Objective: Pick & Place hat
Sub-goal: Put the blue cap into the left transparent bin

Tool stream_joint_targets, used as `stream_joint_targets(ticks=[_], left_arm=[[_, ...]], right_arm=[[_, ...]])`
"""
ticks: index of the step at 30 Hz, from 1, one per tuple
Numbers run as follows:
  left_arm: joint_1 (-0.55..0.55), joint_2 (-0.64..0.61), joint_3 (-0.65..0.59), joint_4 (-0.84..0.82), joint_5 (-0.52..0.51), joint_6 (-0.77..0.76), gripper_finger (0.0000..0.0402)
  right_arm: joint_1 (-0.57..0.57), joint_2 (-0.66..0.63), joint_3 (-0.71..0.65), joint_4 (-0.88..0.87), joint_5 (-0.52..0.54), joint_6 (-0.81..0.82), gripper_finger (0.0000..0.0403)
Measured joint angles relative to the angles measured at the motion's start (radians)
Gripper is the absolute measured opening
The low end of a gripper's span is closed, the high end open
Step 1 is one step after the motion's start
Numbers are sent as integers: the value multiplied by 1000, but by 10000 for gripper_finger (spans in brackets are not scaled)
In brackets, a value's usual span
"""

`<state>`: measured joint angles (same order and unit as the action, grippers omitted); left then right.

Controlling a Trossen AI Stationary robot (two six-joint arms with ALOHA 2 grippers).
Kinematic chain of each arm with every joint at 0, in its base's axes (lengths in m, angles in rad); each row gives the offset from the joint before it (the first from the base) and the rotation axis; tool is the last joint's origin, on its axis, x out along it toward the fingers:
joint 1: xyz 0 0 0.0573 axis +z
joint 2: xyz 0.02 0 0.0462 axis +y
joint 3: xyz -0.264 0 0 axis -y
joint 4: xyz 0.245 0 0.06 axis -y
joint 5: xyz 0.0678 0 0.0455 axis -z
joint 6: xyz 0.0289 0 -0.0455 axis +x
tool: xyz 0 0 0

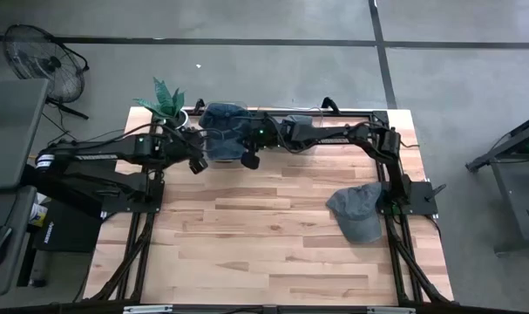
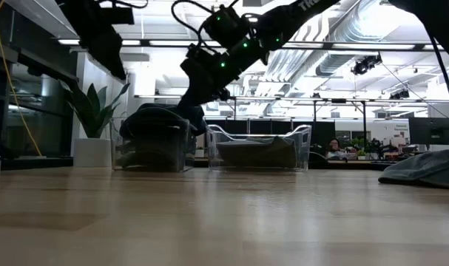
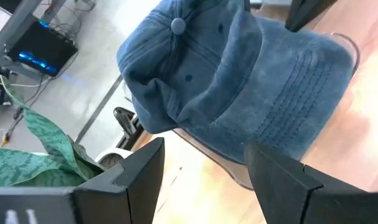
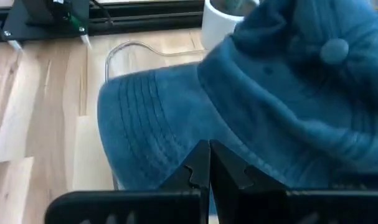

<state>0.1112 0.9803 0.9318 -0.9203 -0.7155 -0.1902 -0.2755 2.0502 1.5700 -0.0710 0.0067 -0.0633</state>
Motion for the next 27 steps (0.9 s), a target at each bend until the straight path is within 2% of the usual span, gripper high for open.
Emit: stream_joint_targets(ticks=[4, 9, 13, 18, 27], left_arm=[[0, -44, 0, 7, 32, 6, 217], [0, -90, -16, 98, 94, 54, 217], [-1, -122, -57, 163, 126, 88, 217], [0, -140, -91, 165, 132, 88, 217], [0, -142, -105, 164, 152, 84, 217]], right_arm=[[-4, 2, 5, 35, -16, 20, 0], [2, 31, 79, -44, -17, 18, 0], [8, 94, 222, -204, -12, 15, 0], [11, 198, 431, -448, 36, 28, 0], [-6, 384, 649, -535, -63, 47, 0]])
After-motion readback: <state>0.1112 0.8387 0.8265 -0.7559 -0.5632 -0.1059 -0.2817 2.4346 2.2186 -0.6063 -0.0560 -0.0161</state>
